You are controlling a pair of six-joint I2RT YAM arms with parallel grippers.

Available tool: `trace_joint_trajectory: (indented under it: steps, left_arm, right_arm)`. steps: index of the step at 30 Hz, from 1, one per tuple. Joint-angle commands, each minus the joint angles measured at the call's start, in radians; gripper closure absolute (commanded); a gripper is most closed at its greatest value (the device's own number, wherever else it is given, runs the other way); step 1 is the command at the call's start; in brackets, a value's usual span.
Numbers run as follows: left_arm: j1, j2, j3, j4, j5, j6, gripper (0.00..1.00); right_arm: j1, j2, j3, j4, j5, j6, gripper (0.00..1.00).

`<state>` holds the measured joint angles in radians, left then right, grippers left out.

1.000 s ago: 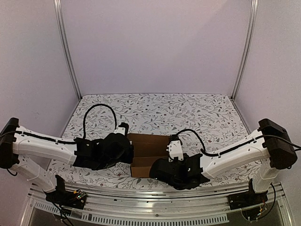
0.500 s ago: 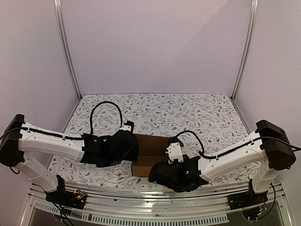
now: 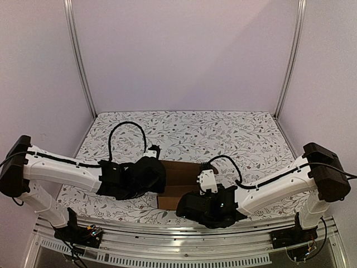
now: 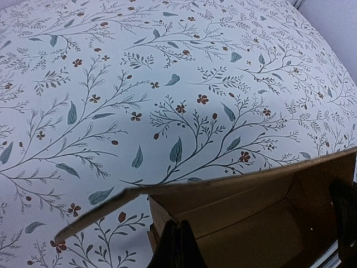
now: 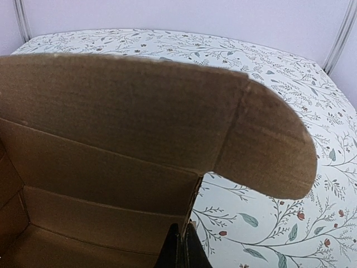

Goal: Fold the paper box

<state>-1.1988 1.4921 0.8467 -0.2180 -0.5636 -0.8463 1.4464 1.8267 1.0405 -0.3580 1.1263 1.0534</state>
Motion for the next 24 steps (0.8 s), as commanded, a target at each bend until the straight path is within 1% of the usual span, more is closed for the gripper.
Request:
trace_joint_trajectory:
  steps: [1,6,9,11,14,20,24]
  left_arm:
    - [-0.077,0.018,-0.038,0.03,0.132,-0.028,1.0]
    - [-0.107,0.022,-0.05,-0.001,0.092,-0.037,1.0]
    - [-0.121,0.02,-0.05,-0.016,0.066,-0.037,1.0]
    - [-0.127,0.021,-0.046,-0.023,0.055,-0.034,1.0]
    - [-0.135,0.025,-0.041,-0.029,0.045,-0.032,1.0]
    - [-0.14,0.031,-0.034,-0.039,0.03,-0.028,1.0]
    - [-0.142,0.027,-0.033,-0.054,0.014,-0.028,1.0]
  right_arm:
    - [0.021,0.012,0.016,0.021,-0.03,0.007,1.0]
    - [0.009,-0.01,0.024,0.005,-0.034,0.001,1.0]
    - [0.004,-0.021,0.029,-0.003,-0.035,-0.002,0.96]
    - [0.0,-0.024,0.038,-0.011,-0.039,-0.006,0.91]
    - [-0.003,-0.031,0.049,-0.018,-0.043,-0.014,0.87]
    - [-0.008,-0.075,0.054,-0.041,-0.027,-0.036,0.72]
    - [-0.011,-0.119,0.045,-0.075,-0.008,-0.038,0.68]
